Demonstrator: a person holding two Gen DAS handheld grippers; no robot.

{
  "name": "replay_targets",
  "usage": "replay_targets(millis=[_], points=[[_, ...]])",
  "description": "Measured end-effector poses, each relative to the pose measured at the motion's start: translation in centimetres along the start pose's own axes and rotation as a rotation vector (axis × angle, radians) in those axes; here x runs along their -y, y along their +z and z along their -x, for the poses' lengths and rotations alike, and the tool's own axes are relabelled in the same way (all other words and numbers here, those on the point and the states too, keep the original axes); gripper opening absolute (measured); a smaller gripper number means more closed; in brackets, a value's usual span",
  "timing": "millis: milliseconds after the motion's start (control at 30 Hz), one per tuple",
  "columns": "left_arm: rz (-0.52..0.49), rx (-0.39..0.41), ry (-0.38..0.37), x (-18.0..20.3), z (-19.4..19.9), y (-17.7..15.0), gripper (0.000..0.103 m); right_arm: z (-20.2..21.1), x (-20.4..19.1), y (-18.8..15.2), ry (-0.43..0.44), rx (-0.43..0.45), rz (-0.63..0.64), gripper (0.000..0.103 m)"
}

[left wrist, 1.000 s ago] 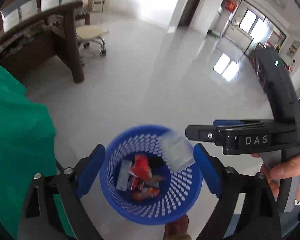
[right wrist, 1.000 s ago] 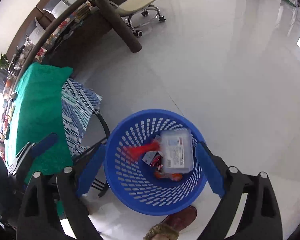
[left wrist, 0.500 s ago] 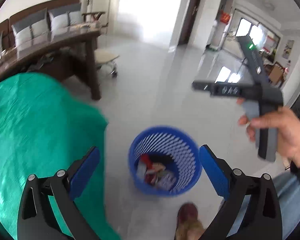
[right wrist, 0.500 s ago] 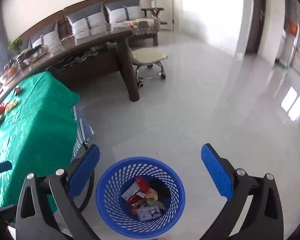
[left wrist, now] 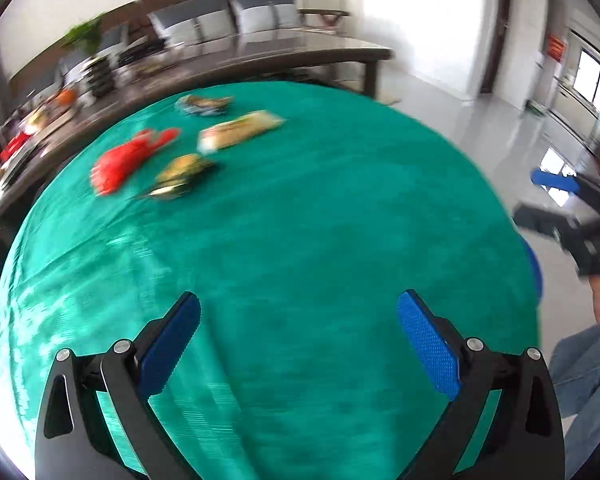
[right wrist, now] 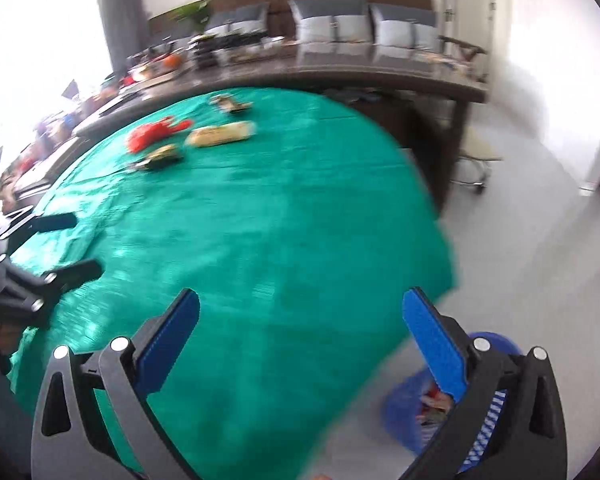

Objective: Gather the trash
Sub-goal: 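Swing both tools back over the table toward the remaining trash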

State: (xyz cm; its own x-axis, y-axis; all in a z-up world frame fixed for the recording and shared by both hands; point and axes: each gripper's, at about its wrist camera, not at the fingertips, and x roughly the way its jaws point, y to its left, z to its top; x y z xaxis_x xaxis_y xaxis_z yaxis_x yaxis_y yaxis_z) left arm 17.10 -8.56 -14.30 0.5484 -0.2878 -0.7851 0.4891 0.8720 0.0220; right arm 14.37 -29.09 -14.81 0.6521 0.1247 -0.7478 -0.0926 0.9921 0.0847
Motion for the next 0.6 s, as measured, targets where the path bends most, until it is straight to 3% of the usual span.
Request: replay_targets(millis=[167,267,433,600], points=[[0.091,-0.051,0.093,-9.2,-1.6,-0.5,0.098,-4.7,-7.0,2.6,0.021,-0.067,0.066,0.098],[0.124,-0.077,0.118,-12.1,-3.0,-0.7,0.098,-6.6,-9.0,3.4,0.011,-0.099,0.060,0.098],[0.201,-0.071,0.122,-16.1,-4.5,-0.2,0.098,-8.3,-9.6,6.9,0.050,-0.127,-0.074,0.098],[0.245,-0.066,0.166,-16.7,-4.2,-0.6,0.098,-12.4,-10.9,11.8,0.103,-0.168,-0.281,0.095]])
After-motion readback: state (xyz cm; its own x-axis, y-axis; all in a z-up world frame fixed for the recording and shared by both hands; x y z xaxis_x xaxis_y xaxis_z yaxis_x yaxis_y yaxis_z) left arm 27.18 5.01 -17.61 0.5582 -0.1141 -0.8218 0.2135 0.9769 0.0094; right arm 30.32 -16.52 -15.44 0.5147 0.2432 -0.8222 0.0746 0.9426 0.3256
